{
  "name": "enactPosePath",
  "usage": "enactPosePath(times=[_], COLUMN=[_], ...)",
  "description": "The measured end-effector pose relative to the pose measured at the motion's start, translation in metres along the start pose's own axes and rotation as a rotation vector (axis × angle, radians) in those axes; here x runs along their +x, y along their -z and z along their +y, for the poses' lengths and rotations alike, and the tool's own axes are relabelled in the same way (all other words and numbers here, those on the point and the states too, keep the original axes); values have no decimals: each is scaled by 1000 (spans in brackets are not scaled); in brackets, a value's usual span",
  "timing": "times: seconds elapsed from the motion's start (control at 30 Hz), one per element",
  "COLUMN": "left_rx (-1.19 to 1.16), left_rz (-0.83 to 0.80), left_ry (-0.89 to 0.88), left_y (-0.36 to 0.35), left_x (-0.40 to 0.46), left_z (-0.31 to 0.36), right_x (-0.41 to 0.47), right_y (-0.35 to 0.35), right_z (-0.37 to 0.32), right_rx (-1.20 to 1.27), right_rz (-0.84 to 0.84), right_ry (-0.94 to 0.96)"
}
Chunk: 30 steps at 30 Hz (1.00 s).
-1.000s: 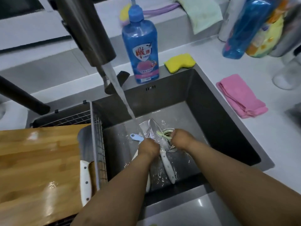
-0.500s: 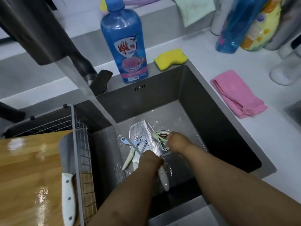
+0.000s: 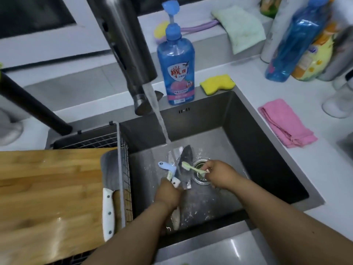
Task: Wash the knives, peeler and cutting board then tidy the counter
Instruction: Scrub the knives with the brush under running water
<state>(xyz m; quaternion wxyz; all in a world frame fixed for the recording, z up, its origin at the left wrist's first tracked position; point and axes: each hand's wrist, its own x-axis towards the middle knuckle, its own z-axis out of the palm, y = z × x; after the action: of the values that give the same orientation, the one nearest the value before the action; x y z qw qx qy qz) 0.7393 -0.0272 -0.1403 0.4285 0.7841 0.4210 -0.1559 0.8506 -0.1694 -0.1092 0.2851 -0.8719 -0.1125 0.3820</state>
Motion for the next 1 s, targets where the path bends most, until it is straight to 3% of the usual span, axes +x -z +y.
enactPosePath(times=[0.13,0.3,0.43,0.6,0.73,0.9,1.0], left_rx=[125,216,279,294,266,270,273], left_rz=[45,72,100,133,153,181,182], left_ry=[-100,-165,-207,-229,-230,-246,-256], left_y=[28,46,52,61,66,69,69], left_x=[-15,-32,-47,-56,-57,-59,-60], left_z=[1,2,-2,-4,-6,-5,-5], right_x=[-31,-36,-44,-44,-50,-46,-52], right_y=[-12,-5,-16,0,-8,4,2], right_z=[-6,-14,-23,-29,-37,-37,-39], right_rx=[51,-73,-65,-184,-77,-137,-16], right_rz=[-81,185,34,244,-12,227,-18], right_ry=[80,186,268,146,232,145,179])
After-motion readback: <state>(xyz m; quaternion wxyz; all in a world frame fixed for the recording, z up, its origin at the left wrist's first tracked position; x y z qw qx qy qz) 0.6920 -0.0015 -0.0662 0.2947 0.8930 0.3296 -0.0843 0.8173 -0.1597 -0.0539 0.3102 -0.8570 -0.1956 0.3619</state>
